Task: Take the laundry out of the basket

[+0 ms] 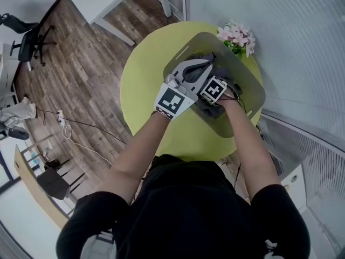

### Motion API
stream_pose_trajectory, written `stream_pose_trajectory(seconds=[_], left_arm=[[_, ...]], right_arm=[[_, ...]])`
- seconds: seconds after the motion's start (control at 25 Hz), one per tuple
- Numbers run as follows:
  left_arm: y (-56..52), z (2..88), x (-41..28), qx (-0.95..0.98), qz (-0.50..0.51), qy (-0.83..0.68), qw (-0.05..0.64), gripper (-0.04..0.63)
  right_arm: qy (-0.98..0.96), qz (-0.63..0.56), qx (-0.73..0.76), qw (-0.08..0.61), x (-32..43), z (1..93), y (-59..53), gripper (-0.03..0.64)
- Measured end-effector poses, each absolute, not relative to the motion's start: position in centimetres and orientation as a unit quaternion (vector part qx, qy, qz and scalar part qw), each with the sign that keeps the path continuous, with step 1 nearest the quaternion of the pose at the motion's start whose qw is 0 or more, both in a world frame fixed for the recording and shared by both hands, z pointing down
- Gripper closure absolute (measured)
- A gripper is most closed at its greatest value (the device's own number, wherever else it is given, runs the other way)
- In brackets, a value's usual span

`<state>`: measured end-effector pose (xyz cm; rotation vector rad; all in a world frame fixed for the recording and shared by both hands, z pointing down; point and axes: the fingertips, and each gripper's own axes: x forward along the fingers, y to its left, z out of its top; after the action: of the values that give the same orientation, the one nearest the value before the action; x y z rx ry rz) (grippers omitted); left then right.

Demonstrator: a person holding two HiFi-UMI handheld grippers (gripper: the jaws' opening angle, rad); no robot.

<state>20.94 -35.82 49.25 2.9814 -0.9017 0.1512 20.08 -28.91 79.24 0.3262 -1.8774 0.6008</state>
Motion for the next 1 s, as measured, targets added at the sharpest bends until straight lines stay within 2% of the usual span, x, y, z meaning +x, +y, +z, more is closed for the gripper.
stream_pose_trajectory(seconds=[0.48,0.6,1.0], left_arm=[[-35.4,49.7,19.0,0.949,0.056,-0.311,0.017,0.586],[-35.2,49.9,18.6,0.947,0.064,-0.314,0.018,0.586],[-32.7,48.0,17.8,0.94,0.07,-0.334,0.0,0.586]], right_arm=[[-0.78,0.251,0.148,0.554,20.0,80.4,-28.7,0.205],[-0.783,0.24,0.157,0.552,20.3,79.3,-28.7,0.246],[-0.781,0.229,0.173,0.554,22.6,72.6,-27.7,0.253]])
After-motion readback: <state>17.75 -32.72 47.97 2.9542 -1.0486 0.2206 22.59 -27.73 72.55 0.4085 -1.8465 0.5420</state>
